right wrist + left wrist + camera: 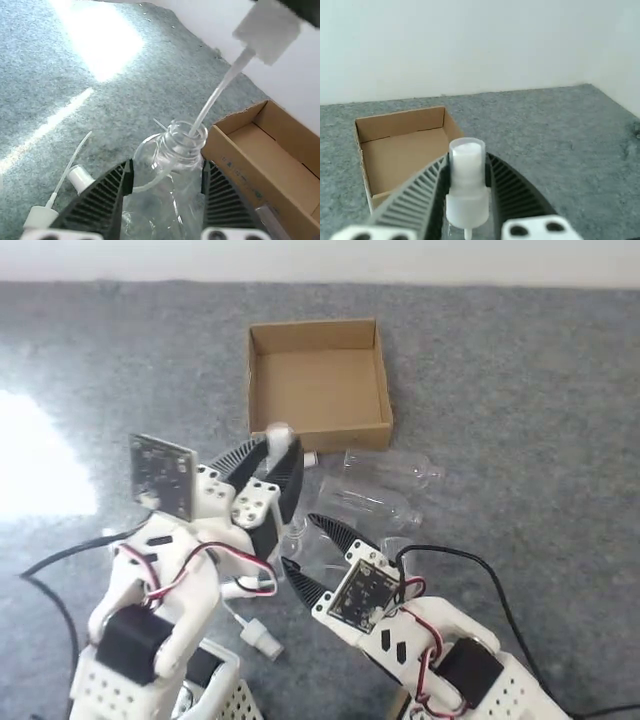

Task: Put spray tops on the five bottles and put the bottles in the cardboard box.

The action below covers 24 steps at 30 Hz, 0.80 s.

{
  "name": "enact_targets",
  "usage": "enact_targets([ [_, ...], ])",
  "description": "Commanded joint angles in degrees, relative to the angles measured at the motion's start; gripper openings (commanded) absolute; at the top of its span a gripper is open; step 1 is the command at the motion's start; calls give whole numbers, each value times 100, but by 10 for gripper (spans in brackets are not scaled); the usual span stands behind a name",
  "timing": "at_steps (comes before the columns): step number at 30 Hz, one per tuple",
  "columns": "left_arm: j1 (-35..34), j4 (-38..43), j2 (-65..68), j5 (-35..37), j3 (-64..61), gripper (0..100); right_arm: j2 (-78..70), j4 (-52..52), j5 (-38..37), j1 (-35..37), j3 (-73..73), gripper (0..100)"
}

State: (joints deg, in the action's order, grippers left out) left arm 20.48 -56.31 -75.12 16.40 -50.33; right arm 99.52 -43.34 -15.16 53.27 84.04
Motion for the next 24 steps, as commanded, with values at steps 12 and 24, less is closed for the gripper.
enact_targets([
  [12, 220, 281, -35, -158, -426, 12, 136, 101, -114, -295, -299, 102],
  [24, 536, 352, -35, -316, -629, 13, 145, 119, -88, -637, -422, 99],
])
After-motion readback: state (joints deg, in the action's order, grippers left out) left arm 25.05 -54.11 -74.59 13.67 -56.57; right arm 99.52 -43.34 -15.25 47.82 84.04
